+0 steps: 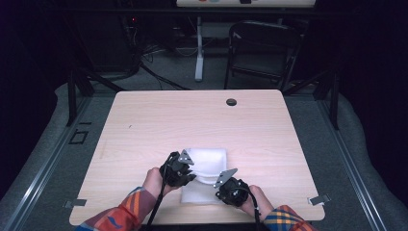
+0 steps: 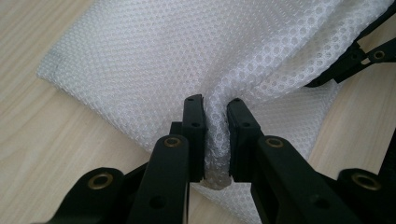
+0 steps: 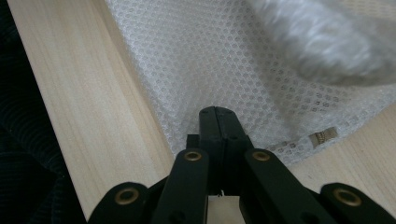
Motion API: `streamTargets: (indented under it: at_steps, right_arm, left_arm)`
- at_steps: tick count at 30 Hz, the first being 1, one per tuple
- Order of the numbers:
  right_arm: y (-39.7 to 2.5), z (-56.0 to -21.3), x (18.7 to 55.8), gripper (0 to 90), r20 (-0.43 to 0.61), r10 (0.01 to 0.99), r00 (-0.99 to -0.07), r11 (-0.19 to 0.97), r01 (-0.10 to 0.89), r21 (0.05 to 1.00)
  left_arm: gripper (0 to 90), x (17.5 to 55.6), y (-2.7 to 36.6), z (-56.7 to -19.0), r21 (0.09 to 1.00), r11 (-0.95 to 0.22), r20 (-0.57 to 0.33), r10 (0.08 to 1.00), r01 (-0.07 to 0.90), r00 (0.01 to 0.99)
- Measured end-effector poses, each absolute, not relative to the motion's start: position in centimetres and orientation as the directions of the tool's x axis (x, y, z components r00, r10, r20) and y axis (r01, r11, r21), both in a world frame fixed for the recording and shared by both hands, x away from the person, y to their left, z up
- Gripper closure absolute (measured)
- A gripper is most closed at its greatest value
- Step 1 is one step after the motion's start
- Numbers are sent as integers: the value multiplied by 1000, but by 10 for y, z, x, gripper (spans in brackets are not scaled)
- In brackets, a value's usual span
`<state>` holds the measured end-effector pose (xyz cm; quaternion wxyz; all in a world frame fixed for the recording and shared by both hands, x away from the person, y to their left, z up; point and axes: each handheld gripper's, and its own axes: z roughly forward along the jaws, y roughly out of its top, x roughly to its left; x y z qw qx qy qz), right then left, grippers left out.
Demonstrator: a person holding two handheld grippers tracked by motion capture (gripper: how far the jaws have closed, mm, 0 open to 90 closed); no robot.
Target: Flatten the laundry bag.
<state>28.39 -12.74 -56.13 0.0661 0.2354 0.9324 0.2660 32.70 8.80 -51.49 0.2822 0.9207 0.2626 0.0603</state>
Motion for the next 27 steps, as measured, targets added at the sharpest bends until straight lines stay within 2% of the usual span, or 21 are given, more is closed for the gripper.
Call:
streamTargets:
  at_steps: [27]
  right_arm:
    - [-128, -561, 284, 900, -4, 469, -883, 755, 399, 520]
  left_arm:
    - [795, 349, 84, -497, 590, -666, -14, 556, 456, 831]
